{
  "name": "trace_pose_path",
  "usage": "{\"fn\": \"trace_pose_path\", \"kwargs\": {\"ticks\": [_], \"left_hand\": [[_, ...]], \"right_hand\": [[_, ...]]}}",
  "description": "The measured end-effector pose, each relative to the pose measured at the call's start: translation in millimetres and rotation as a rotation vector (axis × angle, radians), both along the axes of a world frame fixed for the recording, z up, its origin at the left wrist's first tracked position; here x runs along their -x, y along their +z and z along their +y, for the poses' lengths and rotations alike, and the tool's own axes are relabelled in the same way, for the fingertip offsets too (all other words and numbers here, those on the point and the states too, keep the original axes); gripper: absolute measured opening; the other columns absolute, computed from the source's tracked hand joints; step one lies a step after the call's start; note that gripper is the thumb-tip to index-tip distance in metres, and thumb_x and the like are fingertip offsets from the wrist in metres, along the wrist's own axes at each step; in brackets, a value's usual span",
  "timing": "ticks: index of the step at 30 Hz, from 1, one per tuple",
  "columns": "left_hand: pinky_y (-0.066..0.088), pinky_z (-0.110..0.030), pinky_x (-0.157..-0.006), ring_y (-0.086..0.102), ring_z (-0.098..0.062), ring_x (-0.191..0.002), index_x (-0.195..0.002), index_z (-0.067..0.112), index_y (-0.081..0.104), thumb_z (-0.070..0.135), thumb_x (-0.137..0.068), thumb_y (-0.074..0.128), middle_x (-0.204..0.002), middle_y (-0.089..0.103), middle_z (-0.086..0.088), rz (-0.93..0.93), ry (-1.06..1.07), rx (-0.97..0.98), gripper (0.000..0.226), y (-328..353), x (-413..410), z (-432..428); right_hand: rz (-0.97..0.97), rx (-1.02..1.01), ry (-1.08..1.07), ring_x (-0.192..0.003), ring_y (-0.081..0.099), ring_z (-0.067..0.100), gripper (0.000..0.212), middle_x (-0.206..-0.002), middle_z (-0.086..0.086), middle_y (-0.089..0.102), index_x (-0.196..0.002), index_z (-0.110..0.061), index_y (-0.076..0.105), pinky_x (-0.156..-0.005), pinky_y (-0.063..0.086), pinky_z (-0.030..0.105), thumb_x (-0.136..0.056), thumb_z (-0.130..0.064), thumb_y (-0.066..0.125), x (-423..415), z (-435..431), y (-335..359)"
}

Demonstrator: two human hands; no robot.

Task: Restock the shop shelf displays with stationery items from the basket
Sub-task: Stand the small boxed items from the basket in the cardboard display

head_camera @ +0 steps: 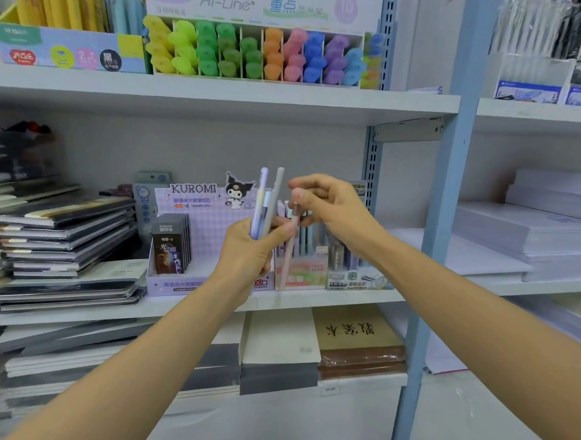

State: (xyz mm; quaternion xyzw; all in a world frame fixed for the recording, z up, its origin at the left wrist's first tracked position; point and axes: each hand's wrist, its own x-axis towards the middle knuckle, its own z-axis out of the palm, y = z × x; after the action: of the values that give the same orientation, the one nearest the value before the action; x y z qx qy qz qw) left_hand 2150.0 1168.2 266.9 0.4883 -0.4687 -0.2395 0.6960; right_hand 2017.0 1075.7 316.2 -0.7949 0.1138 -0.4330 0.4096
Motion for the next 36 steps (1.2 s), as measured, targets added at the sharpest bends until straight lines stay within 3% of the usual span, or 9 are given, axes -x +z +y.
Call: {"fn": "trace_pose_path", "kwargs": {"ticks": [4, 7, 10, 12, 18, 22, 27, 32, 36], "left_hand": [[0.026, -0.015, -0.032, 0.029, -0.006, -0.032, -0.082, 0.017, 0.069, 0.034, -0.078, 0.074, -0.043, 0.05, 0.008, 0.032, -0.052, -0.031, 0.018, 0.3, -1.7, -3.5], [0.022, -0.016, -0.031, 0.028, -0.007, -0.034, -0.089, 0.014, 0.071, 0.055, -0.08, 0.064, -0.067, 0.069, 0.003, 0.091, -0.065, -0.083, 0.042, 1.0, -10.8, -7.2], [0.021, -0.018, -0.03, 0.026, -0.007, -0.035, -0.085, 0.013, 0.069, 0.042, -0.098, 0.047, -0.063, 0.056, 0.002, 0.193, -0.076, -0.106, 0.038, -3.2, -21.6, -13.5], [0.022, -0.018, -0.03, 0.026, -0.007, -0.036, -0.088, 0.011, 0.067, 0.034, -0.099, 0.046, -0.061, 0.048, 0.002, 0.165, -0.053, -0.119, 0.033, -6.9, -25.4, -16.1], [0.025, -0.018, -0.035, 0.026, -0.006, -0.04, -0.106, -0.001, 0.061, 0.04, -0.099, 0.048, -0.064, 0.042, 0.001, 0.063, 0.01, -0.109, 0.044, -16.7, -29.6, -22.8], [0.024, -0.017, -0.034, 0.026, -0.005, -0.039, -0.099, 0.007, 0.067, 0.042, -0.097, 0.049, -0.069, 0.047, 0.0, 0.089, 0.01, -0.111, 0.039, -18.8, -34.6, -24.8], [0.022, -0.016, -0.035, 0.024, -0.006, -0.04, -0.093, 0.007, 0.064, 0.043, -0.093, 0.057, -0.067, 0.048, 0.002, 0.115, -0.013, -0.121, 0.037, -20.4, -40.7, -23.3], [0.023, -0.016, -0.034, 0.023, -0.005, -0.036, -0.075, 0.012, 0.054, 0.036, -0.093, 0.06, -0.041, 0.043, 0.011, 0.093, 0.024, -0.113, 0.031, -18.5, -38.3, -19.3], [0.024, -0.015, -0.033, 0.023, -0.004, -0.035, -0.073, 0.013, 0.054, 0.035, -0.093, 0.061, -0.039, 0.042, 0.011, 0.091, 0.053, -0.106, 0.03, -15.8, -35.2, -13.5]], "right_hand": [[-0.071, 0.037, -0.045, -0.078, 0.069, 0.017, 0.016, -0.085, 0.008, 0.071, -0.107, -0.004, 0.068, -0.076, 0.059, 0.03, -0.093, -0.008, 0.06, 0.3, -7.4, 4.6], [-0.261, 0.016, -0.164, -0.078, 0.071, 0.017, 0.016, -0.087, 0.009, 0.073, -0.106, -0.003, 0.069, -0.071, 0.058, 0.025, -0.092, -0.004, 0.061, 6.5, -23.7, 14.6], [-0.335, 0.038, -0.298, -0.077, 0.073, 0.018, 0.015, -0.087, 0.011, 0.073, -0.104, -0.002, 0.07, -0.069, 0.059, 0.025, -0.092, -0.004, 0.062, 10.9, -45.4, 18.6], [-0.3, 0.068, -0.348, -0.077, 0.073, 0.019, 0.013, -0.085, 0.01, 0.073, -0.101, -0.004, 0.07, -0.07, 0.059, 0.027, -0.091, -0.004, 0.062, 8.3, -56.3, 12.7], [-0.157, 0.131, -0.392, -0.075, 0.071, 0.018, 0.013, -0.085, 0.009, 0.073, -0.1, -0.004, 0.072, -0.073, 0.059, 0.027, -0.09, -0.004, 0.064, -11.7, -74.6, -17.9], [-0.085, 0.239, -0.415, -0.069, 0.066, -0.004, 0.012, -0.082, -0.002, 0.071, -0.098, -0.005, 0.073, -0.07, 0.055, 0.014, -0.09, -0.004, 0.065, -20.4, -75.9, -28.8], [0.016, 0.24, -0.377, -0.07, 0.071, 0.008, 0.01, -0.079, 0.001, 0.074, -0.099, -0.008, 0.07, -0.069, 0.058, 0.021, -0.09, -0.009, 0.066, -21.8, -77.3, -24.4], [0.065, 0.171, -0.363, -0.073, 0.071, 0.017, 0.009, -0.082, 0.012, 0.072, -0.09, -0.003, 0.062, -0.07, 0.06, 0.028, -0.087, -0.008, 0.07, -29.8, -75.9, -25.0], [0.197, 0.303, -0.505, -0.079, 0.06, 0.0, 0.013, -0.09, -0.004, 0.068, -0.1, -0.011, 0.071, -0.08, 0.053, 0.018, -0.088, -0.015, 0.069, -30.5, -71.1, -27.2]]}}
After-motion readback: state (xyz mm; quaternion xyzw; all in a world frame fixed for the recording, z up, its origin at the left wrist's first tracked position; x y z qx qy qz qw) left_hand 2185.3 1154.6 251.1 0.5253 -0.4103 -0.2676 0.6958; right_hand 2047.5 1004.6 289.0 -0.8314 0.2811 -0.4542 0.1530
